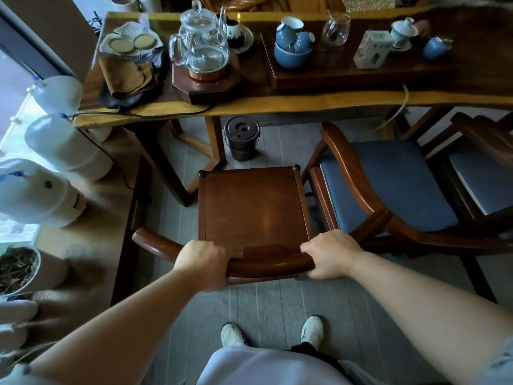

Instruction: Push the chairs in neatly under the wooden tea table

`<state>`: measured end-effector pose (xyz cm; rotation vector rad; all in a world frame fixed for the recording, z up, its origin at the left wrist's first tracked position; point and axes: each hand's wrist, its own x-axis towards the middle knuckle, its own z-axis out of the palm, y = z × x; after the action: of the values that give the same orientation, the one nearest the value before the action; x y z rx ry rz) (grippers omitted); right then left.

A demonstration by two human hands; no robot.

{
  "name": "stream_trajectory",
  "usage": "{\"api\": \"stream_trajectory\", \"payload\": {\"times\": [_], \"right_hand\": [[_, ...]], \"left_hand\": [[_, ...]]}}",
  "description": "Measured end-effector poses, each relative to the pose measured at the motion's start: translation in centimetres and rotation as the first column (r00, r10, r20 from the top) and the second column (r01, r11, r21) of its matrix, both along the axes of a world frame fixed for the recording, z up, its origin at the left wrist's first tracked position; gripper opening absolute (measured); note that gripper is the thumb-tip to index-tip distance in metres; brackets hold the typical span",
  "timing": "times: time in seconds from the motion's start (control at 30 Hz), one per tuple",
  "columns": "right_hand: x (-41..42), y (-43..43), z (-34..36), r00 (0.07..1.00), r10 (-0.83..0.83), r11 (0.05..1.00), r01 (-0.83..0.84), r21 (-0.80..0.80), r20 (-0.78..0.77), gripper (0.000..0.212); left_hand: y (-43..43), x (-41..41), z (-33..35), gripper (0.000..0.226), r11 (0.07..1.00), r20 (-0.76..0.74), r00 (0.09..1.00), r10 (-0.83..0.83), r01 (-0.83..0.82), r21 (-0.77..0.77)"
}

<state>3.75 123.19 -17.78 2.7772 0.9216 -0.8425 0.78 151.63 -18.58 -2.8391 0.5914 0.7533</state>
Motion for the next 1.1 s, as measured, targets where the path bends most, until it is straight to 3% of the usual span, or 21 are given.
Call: {"api": "stream_trajectory", "payload": {"times": [0.2,0.53,0.8,0.9,1.0,1.1], "right_hand": [[0.1,-0.4,0.1,0.999,-0.037,0.999,0.037,-0.028,0.000,0.025],[0.3,2.3,-0.4,0.996,-0.078,0.997,0.078,-0.010,0.031,0.026],[1.3,0.4,0.4,0.999,-0.016,0.999,0.015,-0.038,-0.028,0.023],[1.9,-0.3,0.5,1.000,-0.004,0.999,0.003,-0.048,-0.029,0.025],[2.1,-0.8,0.2,1.000,0.027,1.000,-0.027,-0.011,-0.014,0.034],[2.4,-1.3,0.1,0.996,0.012,0.999,-0.007,0.053,-0.084,0.071]], "left_hand": [[-0.5,0.3,0.1,0.021,0.999,-0.001,0.999,-0.042,0.042,-0.032],[2.2,2.4,-0.4,0.030,0.998,-0.023,0.999,-0.024,0.026,0.054],[0.1,1.9,0.1,0.014,1.000,-0.011,1.000,-0.004,0.004,0.002],[-0.9,1.9,0.6,0.017,1.000,0.000,1.000,0.008,-0.008,-0.023],[-1.2,1.9,0.4,0.020,0.999,0.007,1.000,0.019,-0.019,-0.028],[-0.9,2.0,0.3,0.042,0.999,-0.035,0.999,0.018,-0.019,-0.037]]}}
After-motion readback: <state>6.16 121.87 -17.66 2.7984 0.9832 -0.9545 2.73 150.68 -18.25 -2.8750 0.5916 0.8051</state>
